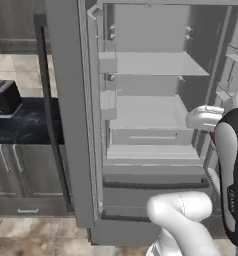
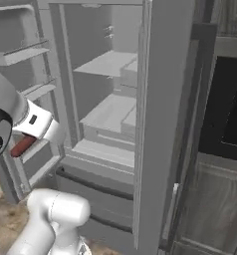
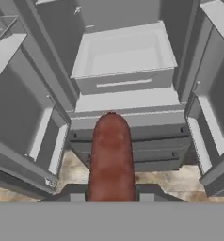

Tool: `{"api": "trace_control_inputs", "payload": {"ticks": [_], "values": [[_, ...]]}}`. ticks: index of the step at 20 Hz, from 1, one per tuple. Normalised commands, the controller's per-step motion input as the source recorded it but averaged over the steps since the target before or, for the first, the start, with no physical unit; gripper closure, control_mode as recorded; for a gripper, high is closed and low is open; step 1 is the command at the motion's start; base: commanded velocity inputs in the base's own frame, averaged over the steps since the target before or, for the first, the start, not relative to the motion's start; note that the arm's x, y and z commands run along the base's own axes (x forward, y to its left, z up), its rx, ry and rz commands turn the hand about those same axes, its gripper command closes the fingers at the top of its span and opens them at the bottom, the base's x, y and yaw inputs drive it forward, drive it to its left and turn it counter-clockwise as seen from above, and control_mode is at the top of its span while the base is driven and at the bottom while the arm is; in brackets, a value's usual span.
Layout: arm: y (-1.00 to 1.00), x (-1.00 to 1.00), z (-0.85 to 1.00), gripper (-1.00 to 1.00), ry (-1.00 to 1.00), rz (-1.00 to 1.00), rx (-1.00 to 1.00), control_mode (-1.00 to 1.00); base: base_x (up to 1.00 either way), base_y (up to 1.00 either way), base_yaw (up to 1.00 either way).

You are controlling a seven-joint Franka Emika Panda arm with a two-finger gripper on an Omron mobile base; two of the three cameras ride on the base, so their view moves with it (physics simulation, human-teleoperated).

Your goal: Retrieve the sausage and cheese from the fridge and place them on the cutting board on the counter.

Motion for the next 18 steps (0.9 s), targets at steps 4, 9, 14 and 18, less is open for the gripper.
{"api": "trace_control_inputs", "payload": {"ticks": [4,9,14,18], "values": [[0.0,0.0,0.0,1.0,0.0,0.0,0.0,1.0,-0.71,-0.13,0.9],[0.0,0.0,0.0,1.0,0.0,0.0,0.0,1.0,-0.81,-0.01,0.97],[0.0,0.0,0.0,1.0,0.0,0.0,0.0,1.0,-0.36,0.11,1.0],[0.0,0.0,0.0,1.0,0.0,0.0,0.0,1.0,-0.07,0.15,1.0]]}}
